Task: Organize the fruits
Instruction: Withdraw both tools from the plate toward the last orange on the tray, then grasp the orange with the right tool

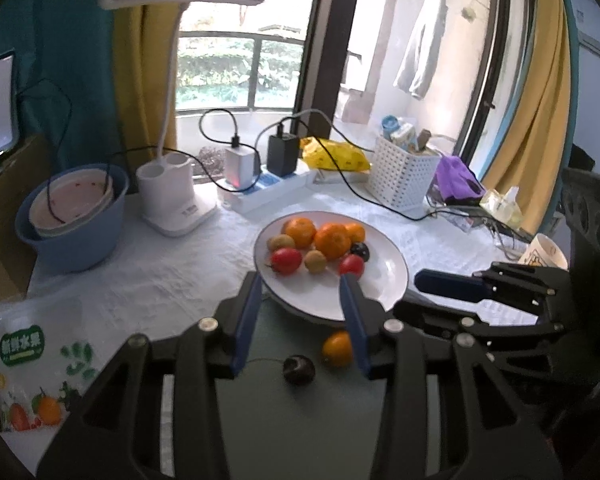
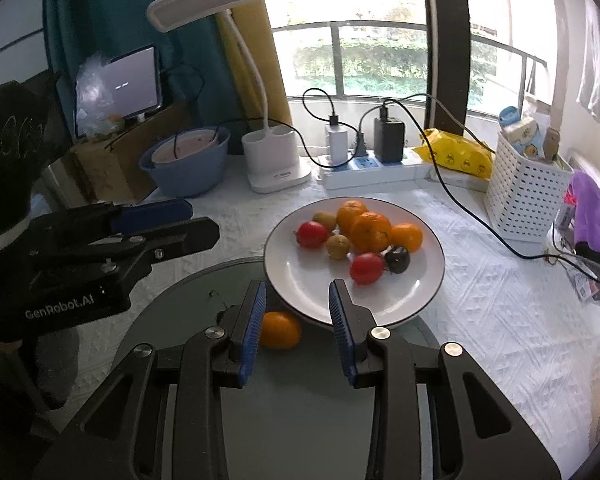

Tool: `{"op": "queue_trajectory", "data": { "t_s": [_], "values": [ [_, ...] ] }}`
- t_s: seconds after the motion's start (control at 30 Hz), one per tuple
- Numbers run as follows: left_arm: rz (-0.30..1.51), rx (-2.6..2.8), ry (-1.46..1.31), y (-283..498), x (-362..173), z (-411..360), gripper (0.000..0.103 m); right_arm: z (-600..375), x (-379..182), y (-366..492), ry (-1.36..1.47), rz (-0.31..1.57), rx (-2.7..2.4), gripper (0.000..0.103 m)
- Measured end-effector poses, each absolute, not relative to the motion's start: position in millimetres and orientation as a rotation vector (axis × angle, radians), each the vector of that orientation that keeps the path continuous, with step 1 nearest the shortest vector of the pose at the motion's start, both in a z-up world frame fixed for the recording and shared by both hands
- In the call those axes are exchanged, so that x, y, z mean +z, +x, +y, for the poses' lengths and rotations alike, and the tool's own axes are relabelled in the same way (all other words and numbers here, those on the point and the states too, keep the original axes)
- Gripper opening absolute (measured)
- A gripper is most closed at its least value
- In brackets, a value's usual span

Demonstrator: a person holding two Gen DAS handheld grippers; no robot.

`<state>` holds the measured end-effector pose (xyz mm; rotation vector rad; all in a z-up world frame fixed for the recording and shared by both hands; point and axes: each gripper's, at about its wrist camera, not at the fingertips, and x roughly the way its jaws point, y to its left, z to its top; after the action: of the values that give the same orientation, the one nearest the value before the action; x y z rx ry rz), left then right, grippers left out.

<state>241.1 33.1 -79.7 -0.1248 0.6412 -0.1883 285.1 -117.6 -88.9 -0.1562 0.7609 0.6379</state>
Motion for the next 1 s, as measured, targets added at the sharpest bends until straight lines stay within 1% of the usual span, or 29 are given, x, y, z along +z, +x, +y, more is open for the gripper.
{"op": "queue_trajectory", "data": {
  "t_s": [0.2, 0.4, 0.43, 0.47, 0.7, 1.0],
  "values": [
    [0.641, -0.173, -0.15, 231, -86, 52, 0.042, -102, -88, 277, -0.179, 0.761, 0.644, 0.035],
    [0.656, -0.157, -0.161, 226, -98, 69, 0.042, -90, -101, 274, -0.179, 0.787, 0.635, 0.035],
    [0.667, -0.156, -0.162, 226, -102, 72, 0.042, -90, -107, 274, -0.171, 0.795, 0.626, 0.039],
    [0.675, -0.156, -0.162, 225, -106, 74, 0.042, -90, -110, 274, -0.164, 0.801, 0.623, 0.041],
    [0.72, -0.155, -0.148, 224, -126, 83, 0.042, -87, -141, 279, -0.146, 0.88, 0.583, 0.041],
    [0.745, -0.153, -0.169, 234, -138, 90, 0.042, -86, -152, 294, -0.136, 0.909, 0.554, 0.041]
  ]
}}
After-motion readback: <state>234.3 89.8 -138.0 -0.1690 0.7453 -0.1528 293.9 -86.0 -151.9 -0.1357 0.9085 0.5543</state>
